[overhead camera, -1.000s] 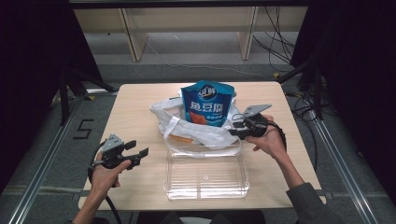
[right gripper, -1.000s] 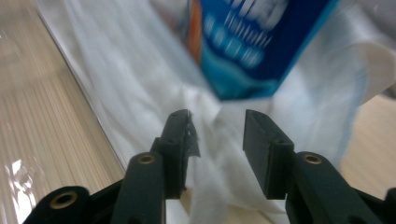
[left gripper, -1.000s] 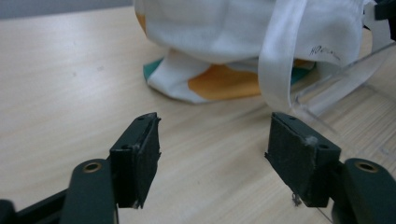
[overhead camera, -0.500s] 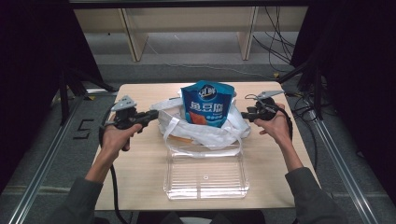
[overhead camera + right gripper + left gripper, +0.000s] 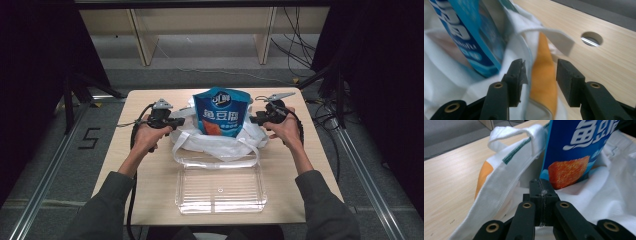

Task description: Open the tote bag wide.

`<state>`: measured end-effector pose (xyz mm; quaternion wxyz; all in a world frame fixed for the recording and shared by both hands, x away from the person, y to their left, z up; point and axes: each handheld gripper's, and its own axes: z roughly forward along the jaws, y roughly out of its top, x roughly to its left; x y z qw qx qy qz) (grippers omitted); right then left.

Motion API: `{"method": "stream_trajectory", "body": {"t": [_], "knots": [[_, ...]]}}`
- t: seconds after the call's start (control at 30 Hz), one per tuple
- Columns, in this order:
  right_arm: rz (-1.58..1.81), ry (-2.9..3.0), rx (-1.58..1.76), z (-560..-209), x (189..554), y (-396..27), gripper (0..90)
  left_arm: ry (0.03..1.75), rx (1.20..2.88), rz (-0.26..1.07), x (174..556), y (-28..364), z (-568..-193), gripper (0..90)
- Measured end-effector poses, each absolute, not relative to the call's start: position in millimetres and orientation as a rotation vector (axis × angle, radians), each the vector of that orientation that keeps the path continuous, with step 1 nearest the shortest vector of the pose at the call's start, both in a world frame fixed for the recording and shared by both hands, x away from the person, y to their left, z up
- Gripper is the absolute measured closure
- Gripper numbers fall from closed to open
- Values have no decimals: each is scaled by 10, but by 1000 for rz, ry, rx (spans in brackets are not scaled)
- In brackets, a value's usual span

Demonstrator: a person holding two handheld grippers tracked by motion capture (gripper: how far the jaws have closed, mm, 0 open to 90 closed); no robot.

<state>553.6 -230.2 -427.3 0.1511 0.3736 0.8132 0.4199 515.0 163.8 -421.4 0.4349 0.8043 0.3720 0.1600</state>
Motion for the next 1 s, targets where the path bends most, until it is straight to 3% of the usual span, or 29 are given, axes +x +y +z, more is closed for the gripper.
{"method": "stream_trajectory", "body": {"t": [0.17,0.27,0.33,0.6,0.77,1.0], "knots": [[1096,2371,1064,-4308,5550,-2207,644,934,2051,376,5169,1615,-4353,891],[1064,2411,1036,-4358,5563,-2170,837,935,2070,369,5181,1633,-4428,891],[1039,2444,1019,-4356,5565,-2166,881,946,2071,364,5191,1650,-4473,891],[1163,2253,1059,-4162,5586,-2219,885,920,2246,413,5155,1739,-4668,895],[1161,2283,1125,-4460,5733,-2253,885,874,2361,393,5164,1761,-4822,896],[990,2378,1152,-4791,5830,-2248,884,895,2377,402,5156,1700,-5002,897]]}}
